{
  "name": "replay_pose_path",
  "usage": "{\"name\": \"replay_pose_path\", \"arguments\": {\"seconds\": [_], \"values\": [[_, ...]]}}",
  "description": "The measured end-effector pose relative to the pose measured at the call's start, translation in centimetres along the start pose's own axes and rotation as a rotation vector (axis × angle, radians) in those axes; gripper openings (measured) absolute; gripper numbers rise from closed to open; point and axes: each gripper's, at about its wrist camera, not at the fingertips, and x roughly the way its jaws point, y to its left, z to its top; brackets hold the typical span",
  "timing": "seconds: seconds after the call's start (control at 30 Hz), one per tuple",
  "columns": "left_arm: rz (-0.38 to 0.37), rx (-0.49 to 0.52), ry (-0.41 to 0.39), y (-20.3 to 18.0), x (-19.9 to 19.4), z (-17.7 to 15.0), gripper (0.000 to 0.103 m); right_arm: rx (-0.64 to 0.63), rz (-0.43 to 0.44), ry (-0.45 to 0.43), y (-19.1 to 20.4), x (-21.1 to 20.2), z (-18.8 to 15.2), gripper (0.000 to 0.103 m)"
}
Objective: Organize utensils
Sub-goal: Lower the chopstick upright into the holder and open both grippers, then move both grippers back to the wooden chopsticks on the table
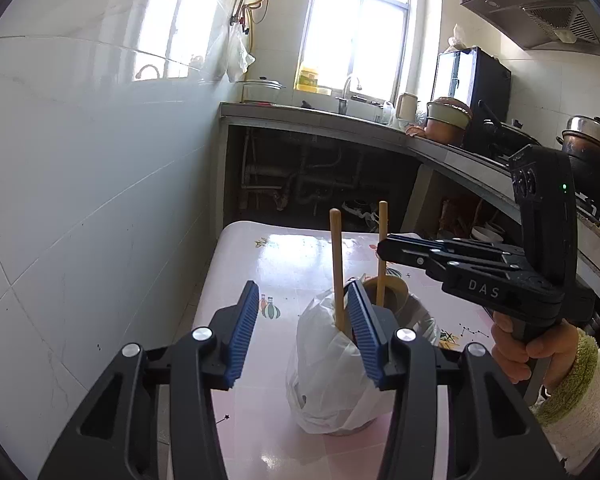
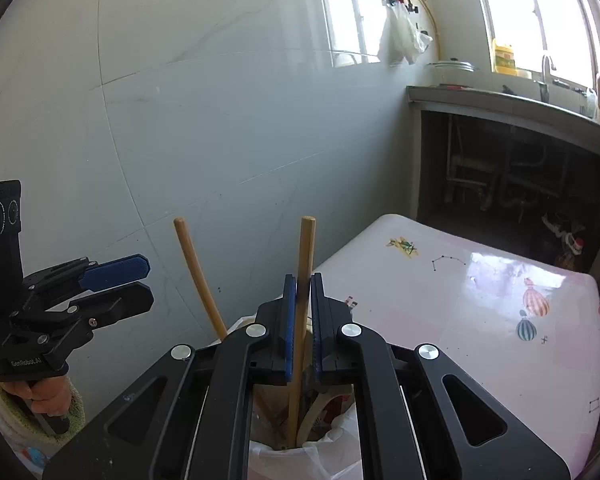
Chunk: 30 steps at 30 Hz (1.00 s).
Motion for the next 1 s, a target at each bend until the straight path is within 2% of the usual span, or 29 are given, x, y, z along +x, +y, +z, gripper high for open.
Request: {"name": "replay_pose_path", "arguments": {"seconds": [0.13, 0.23, 0.33, 0.47, 0.6, 0.73, 0.87, 1.0], "values": [[0.016, -0.031, -0.016, -0.1, -1.8, -0.8, 0.054, 0.017, -0.002, -0.057, -0.1, -3.0, 0.0, 0.027], [0.025, -0.023, -0.021, -0.9, -3.2, -1.6, 0.058, 0.058, -0.003, -0.095, -0.8, -6.0, -0.8, 0.030], [0.011, -0.002, -0.027, -2.3, -4.5, -2.5, 0.062, 0.104, -0.047, -0.113, -2.1, -9.3, -2.6, 0.030], [-0.056, 0.038, -0.013, -4.8, -5.3, -3.9, 0.068, 0.202, -0.130, -0.111, -4.7, -13.3, -6.3, 0.030], [-0.177, 0.088, 0.034, -8.1, -4.6, -5.6, 0.075, 0.327, -0.227, -0.042, -7.7, -15.2, -11.4, 0.030], [-0.252, 0.097, 0.088, -11.0, -2.4, -7.2, 0.077, 0.463, -0.274, 0.084, -10.2, -14.4, -17.3, 0.030], [-0.271, 0.117, 0.156, -13.6, 0.7, -8.9, 0.077, 0.516, -0.281, 0.197, -10.6, -12.6, -21.8, 0.022], [-0.269, 0.118, 0.284, -15.6, 4.9, -11.5, 0.077, 0.543, -0.260, 0.272, -11.1, -10.1, -23.5, 0.015]]}}
